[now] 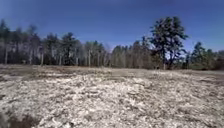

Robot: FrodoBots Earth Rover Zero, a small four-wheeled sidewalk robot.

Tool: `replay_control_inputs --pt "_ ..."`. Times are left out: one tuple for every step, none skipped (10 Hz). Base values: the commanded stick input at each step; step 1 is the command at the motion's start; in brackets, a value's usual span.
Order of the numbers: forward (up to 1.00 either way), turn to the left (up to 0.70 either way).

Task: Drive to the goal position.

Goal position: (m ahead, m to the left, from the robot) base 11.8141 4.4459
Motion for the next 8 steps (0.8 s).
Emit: replay_control_inputs --pt "0.7 0.0" --pt "0.7 0.0" --pt "0.7 0.0" --pt "0.7 0.0" --pt "0.7 0.0" --pt "0.7 0.0" --pt "0.7 0.0" --pt "0.7 0.0"
